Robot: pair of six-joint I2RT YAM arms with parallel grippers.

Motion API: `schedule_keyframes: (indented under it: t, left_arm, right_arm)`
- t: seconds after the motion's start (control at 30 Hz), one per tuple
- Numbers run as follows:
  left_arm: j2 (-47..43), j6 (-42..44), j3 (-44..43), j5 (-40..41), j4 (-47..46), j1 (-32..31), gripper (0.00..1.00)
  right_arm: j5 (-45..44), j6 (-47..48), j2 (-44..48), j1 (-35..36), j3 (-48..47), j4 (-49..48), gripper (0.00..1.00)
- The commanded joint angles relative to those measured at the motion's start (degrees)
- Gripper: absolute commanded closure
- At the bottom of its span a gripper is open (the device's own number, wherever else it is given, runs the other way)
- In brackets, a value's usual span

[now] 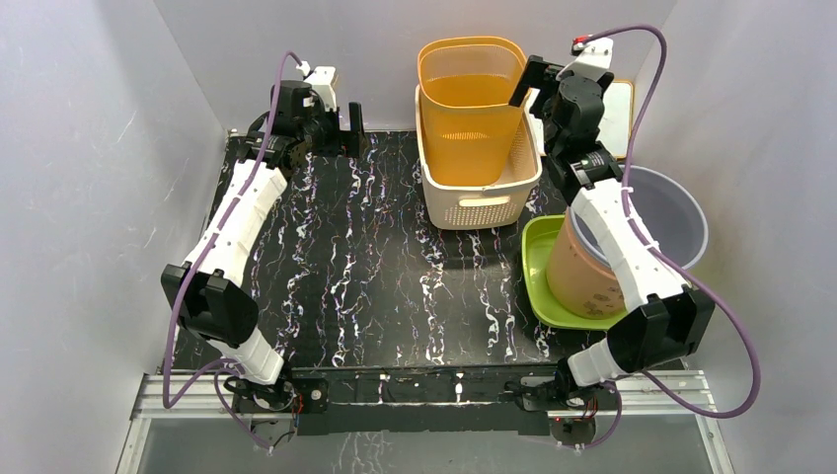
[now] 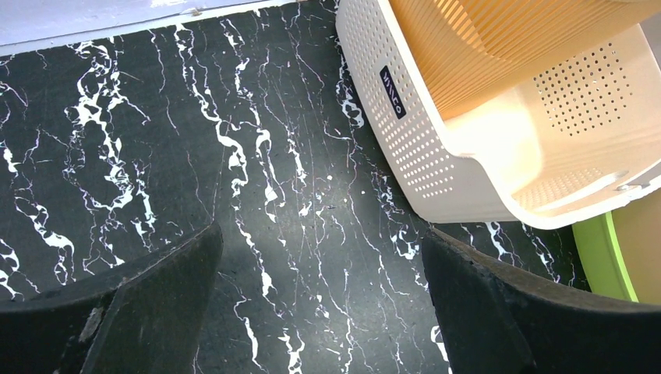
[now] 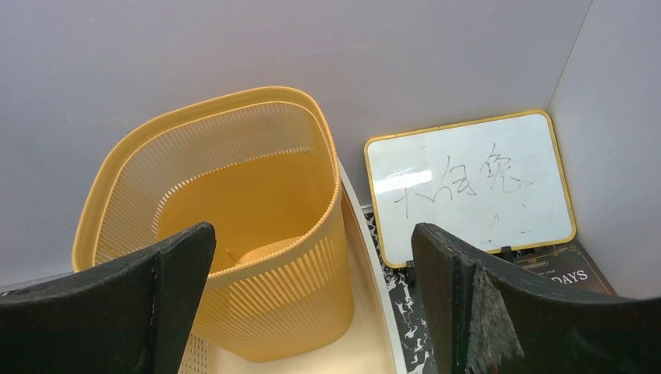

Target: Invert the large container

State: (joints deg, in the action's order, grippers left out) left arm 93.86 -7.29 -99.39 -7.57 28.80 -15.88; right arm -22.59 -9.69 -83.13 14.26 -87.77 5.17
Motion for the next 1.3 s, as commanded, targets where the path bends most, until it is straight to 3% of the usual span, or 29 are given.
schedule_keyframes:
  t: [0.0,0.13,0.33,0.67,0.9,1.1,1.2,1.27]
  left_arm:
    - [-3.72,0.95,0.18,0.67,0.38,-0.21,0.02]
    - [-4.10,0.96,0.36,0.46,0.34,-0.21,0.02]
    - [-5.01,0.78,2.28,0.02,-0.52,-0.23,0.02]
    - [-7.39,2.41,5.21,0.72,-0.20,-0.31,0.02]
    - [-8.61,2.93,8.28,0.28,-0.45,-0.30,0.02]
    - [-8.67,3.67,10.07,0.37,-0.28,-0.25,0.02]
    - [-8.77,3.94,10.43,0.44,-0.36,-0.31,0.02]
    - [-8.72,4.22,10.61,0.70,-0.41,-0.30,0.02]
  right_arm:
    - [-2.22,2.86,-1.31,0.23,-4.10,-2.22,0.03]
    - [-4.05,3.17,-5.01,0.22,-7.89,-0.14,0.24]
    - [-4.90,3.77,-12.87,0.20,-16.94,2.59,0.36]
    - [-7.51,4.19,-38.89,-2.61,-53.53,27.90,0.47]
    - [-2.33,-1.94,-37.24,-6.91,-46.27,27.36,0.45]
    - [4.37,-3.29,-38.80,-8.02,-47.01,27.99,0.42]
    - [6.41,-3.28,-39.99,-8.02,-47.96,28.93,0.48]
    - [7.83,-3.33,-40.26,-7.99,-48.03,29.10,0.58]
